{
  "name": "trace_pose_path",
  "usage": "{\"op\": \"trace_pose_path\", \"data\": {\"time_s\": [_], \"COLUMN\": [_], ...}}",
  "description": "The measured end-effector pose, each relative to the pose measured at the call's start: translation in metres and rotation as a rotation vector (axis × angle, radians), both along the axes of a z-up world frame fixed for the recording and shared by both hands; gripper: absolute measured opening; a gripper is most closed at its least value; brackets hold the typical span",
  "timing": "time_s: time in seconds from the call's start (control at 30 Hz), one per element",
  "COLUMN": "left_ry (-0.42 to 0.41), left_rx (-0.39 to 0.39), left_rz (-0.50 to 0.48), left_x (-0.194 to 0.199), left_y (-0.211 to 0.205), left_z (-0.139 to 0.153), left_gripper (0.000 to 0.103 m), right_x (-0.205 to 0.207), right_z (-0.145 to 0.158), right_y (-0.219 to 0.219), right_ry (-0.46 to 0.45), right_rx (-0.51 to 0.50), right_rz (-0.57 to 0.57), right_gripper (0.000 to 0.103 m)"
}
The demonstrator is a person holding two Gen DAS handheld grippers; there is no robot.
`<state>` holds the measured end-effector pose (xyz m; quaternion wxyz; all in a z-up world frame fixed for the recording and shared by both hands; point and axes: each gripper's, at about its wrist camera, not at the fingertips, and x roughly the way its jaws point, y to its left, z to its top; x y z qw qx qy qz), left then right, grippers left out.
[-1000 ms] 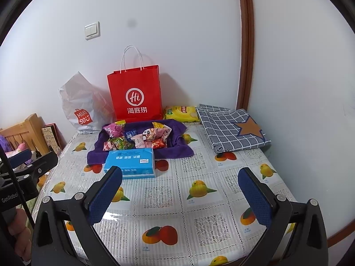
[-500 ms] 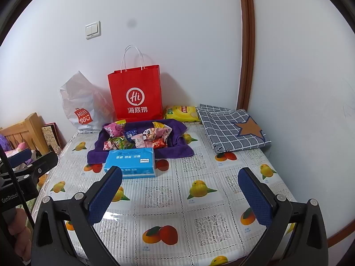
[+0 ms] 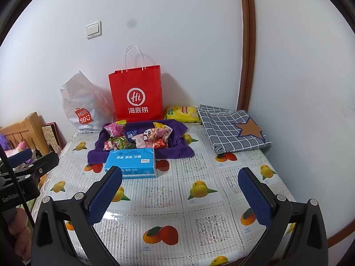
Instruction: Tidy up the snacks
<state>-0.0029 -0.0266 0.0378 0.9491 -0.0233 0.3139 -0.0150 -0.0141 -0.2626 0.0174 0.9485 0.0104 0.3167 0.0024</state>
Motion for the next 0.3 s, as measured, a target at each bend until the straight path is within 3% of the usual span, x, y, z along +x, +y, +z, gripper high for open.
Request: {"op": "trace_pose_path", "data": {"time_s": [0.3], "left_ry": [-0.008], "left_rx": [0.004], "left_rz": [-0.009], "left_x": [-0.0011], "left_y": [-0.0009], "left_z": [-0.0001], "left_gripper": [0.103], "right_x": [0.0003], "right_z": [0.0002], "right_y": [0.0023], "right_ry": [-0.008], "right_rx": [-0.004], "right_rz": [0.007], "right_gripper": [0.103]}}
